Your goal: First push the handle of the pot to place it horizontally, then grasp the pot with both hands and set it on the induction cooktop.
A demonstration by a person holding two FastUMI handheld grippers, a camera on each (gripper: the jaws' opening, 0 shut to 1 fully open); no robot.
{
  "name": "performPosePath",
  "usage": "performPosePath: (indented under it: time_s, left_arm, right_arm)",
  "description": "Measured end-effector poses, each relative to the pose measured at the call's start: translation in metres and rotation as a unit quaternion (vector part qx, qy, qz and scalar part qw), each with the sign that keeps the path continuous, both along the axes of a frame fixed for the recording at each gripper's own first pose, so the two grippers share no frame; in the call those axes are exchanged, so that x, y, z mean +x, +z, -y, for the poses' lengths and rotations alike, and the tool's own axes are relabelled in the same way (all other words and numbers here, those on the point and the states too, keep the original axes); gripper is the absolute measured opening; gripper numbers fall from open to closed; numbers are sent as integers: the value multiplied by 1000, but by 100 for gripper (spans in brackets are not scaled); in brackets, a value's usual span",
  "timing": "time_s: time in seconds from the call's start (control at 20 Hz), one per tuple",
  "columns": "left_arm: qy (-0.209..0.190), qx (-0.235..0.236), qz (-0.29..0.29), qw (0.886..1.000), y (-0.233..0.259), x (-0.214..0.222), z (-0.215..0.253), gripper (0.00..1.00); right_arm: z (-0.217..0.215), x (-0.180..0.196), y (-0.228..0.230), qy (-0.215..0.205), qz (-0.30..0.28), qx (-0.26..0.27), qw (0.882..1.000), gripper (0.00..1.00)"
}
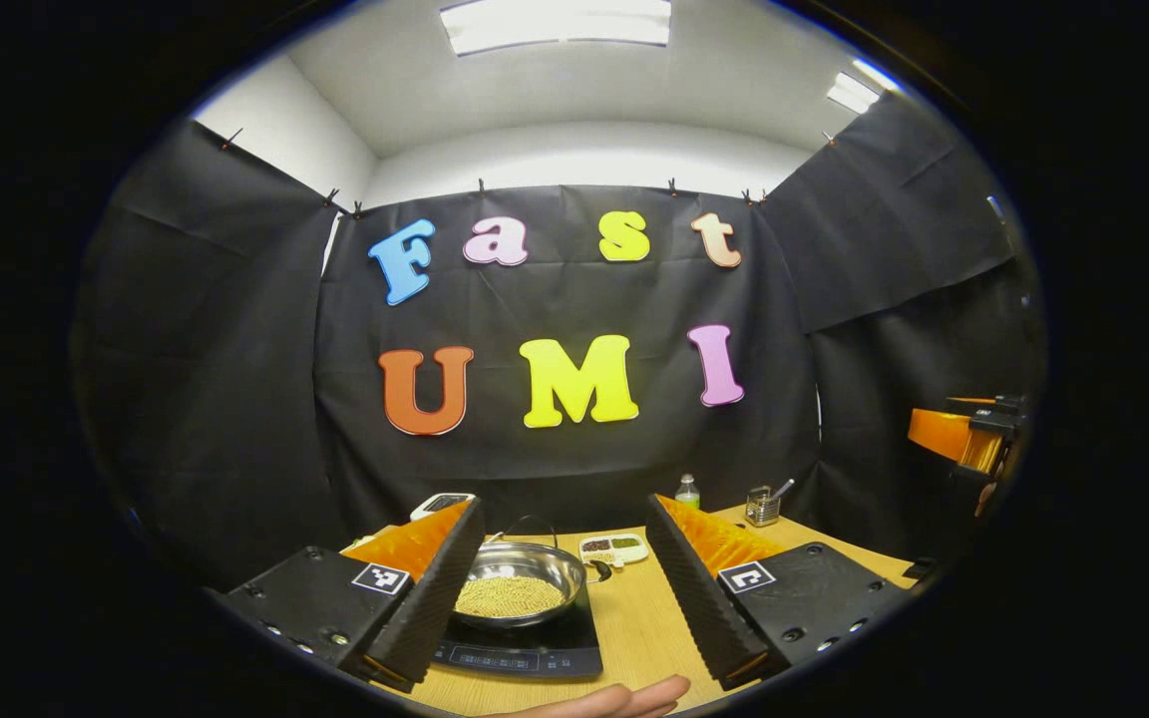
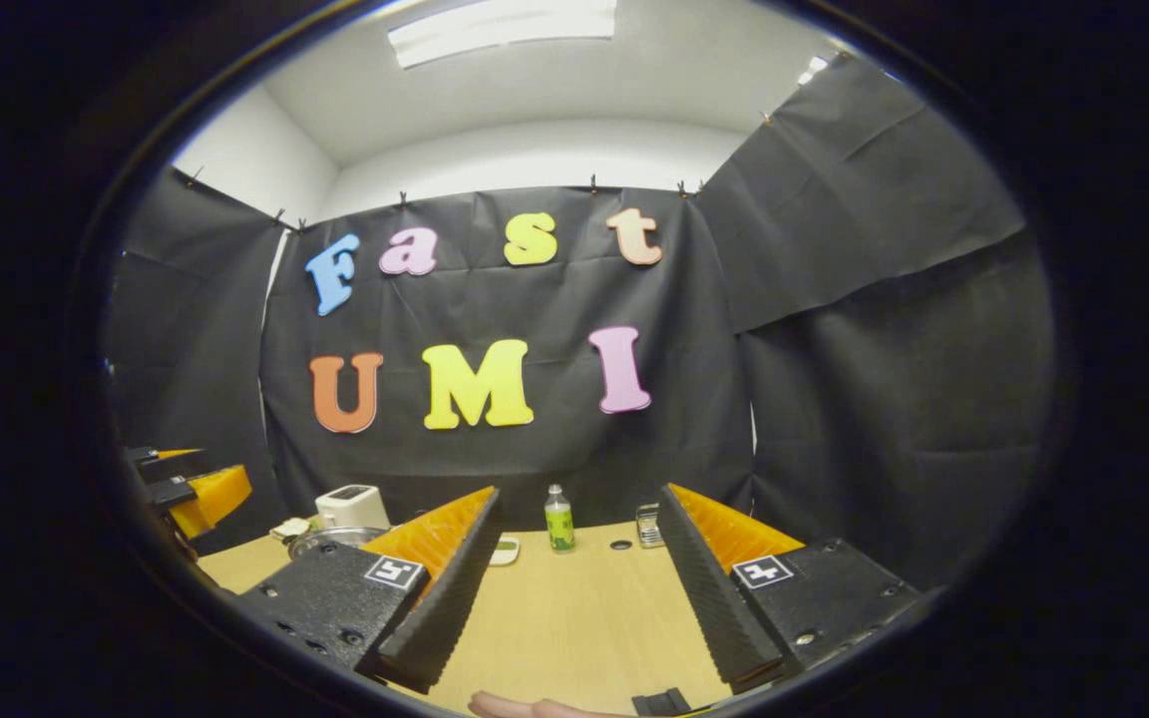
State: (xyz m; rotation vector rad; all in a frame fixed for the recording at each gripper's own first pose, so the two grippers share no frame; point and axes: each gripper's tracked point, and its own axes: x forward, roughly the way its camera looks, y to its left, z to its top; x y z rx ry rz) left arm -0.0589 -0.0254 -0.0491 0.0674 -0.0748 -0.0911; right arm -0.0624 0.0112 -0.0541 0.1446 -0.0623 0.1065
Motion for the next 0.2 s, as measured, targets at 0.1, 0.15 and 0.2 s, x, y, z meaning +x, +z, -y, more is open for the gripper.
performPosePath:
  time_s: [0.1, 0.15, 0.2]
  left_arm:
    - [1, -4, 4, 1000, -1, 0, -3, 96]
    - [4, -7, 4, 1000, 0, -1, -5, 96]
    - [6, -11, 5, 1000, -1, -1, -8, 88]
  right_arm:
    - [-3, 0, 0, 5, 5, -1, 1000, 96]
    - [-6, 0, 0, 10, 7, -2, 1000, 96]
    - [-9, -1, -1, 15, 9, -2, 1000, 96]
